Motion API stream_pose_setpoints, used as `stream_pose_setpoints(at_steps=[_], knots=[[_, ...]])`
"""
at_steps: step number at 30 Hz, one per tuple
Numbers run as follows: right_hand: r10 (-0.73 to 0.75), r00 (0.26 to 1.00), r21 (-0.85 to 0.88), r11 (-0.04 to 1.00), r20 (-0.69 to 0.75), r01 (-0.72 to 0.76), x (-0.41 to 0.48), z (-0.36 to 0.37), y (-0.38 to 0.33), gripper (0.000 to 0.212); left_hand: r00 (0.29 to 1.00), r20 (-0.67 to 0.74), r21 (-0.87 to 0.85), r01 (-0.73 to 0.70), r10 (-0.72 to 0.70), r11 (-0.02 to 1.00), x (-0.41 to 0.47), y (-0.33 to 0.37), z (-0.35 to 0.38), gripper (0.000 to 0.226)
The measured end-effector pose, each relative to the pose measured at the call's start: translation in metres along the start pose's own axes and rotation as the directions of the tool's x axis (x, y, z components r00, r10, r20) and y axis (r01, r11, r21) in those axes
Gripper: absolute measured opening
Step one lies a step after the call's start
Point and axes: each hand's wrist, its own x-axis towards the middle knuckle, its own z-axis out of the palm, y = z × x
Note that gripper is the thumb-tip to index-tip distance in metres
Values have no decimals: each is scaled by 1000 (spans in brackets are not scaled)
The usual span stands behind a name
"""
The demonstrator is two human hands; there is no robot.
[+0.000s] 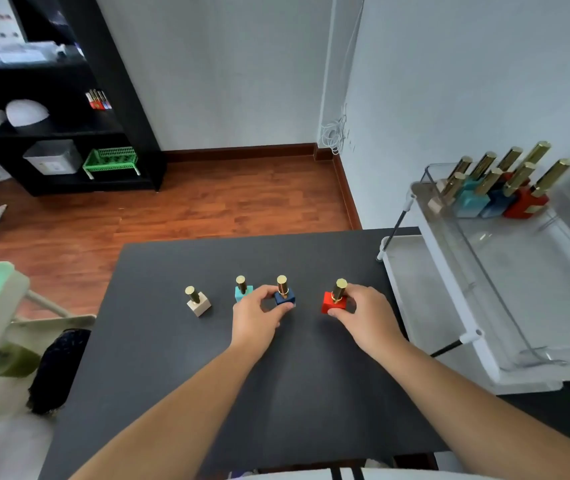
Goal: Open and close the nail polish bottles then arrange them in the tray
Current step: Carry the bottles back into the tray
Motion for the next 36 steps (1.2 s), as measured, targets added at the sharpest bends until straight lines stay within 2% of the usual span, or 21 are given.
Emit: stream_pose_setpoints(at_steps=[4, 9, 13, 17, 22, 24, 26, 31, 36], knots=[[-68, 995, 59, 996, -77, 72, 9, -42, -34, 34, 992, -42, -21, -118, 117, 993, 7, 50, -17, 19], [-161, 961, 77, 980, -226, 182, 18, -126, -72, 25, 938, -73, 22, -339, 340, 940, 19, 147, -30, 21], [-150, 931, 80, 979, -332, 187, 17, -198, -66, 18, 874, -7, 10, -486, 486, 874, 16, 218, -13, 21], [-78, 935, 67, 992, -346, 108, 6, -251, -27, 25, 827, 108, -7, -555, 552, 832, 8, 262, 26, 19], [-15, 929, 41, 999, -369, 33, -6, -283, 31, 19, 763, 254, 13, -617, 594, 787, -5, 283, 90, 16], [-2, 941, 20, 1000, -339, 9, -5, -287, 49, 19, 744, 305, 64, -639, 595, 766, -8, 284, 112, 13], [28, 958, -13, 999, -286, -33, 2, -289, 65, 27, 730, 350, 129, -658, 587, 742, -10, 284, 132, 13], [93, 979, -143, 982, -179, -120, 22, -287, 94, 40, 792, 339, 368, -608, 507, 704, -9, 283, 169, 18], [99, 990, -133, 985, -105, -112, 38, -279, 109, 44, 805, 378, 457, -592, 457, 664, -6, 287, 191, 15]])
